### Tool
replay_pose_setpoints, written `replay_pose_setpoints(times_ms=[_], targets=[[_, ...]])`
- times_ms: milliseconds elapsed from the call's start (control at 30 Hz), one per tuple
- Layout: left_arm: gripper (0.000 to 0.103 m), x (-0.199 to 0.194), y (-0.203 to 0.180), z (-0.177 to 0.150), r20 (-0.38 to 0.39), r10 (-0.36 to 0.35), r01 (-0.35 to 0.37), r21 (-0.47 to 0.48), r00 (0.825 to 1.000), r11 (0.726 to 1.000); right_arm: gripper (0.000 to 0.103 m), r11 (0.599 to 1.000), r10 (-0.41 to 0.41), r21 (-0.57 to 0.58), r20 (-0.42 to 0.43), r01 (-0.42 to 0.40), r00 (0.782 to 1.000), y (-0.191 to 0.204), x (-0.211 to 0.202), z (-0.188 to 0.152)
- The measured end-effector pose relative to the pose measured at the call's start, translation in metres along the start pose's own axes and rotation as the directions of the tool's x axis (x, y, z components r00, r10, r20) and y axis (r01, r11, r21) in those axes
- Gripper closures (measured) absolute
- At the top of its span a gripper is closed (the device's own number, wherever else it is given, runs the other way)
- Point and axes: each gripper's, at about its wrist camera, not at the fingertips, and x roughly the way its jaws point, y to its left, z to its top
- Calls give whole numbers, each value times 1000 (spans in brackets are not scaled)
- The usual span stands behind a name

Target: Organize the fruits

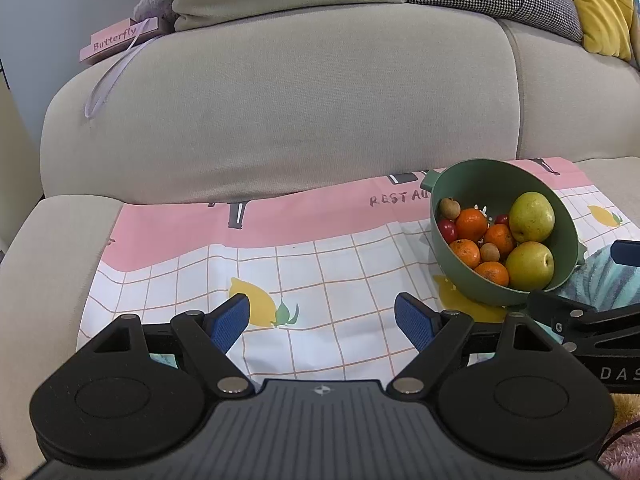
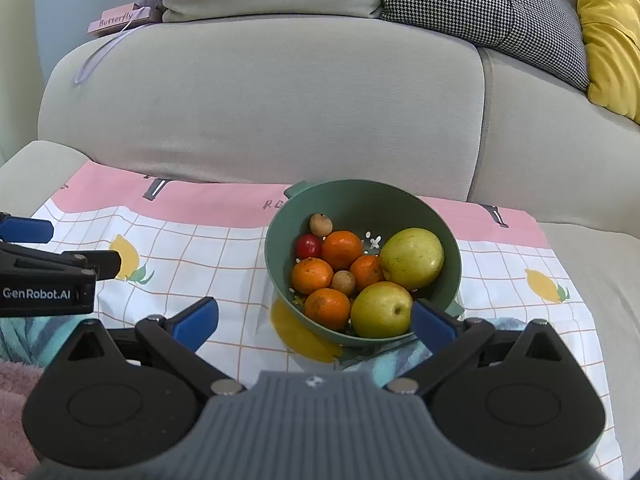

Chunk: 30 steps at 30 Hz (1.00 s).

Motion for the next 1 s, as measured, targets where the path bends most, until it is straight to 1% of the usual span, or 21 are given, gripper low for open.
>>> replay_pose_setpoints(times_ms=[467,1000], targets=[[7,2,0,1,-10,2,-2,-4,1000,1000,4,1000,2,-4,-13,-2,1000,1,3,0],[7,-1,1,0,0,5,-5,-6,1000,1000,4,1000,1,-2,-14,-1,1000,2,3,-1]])
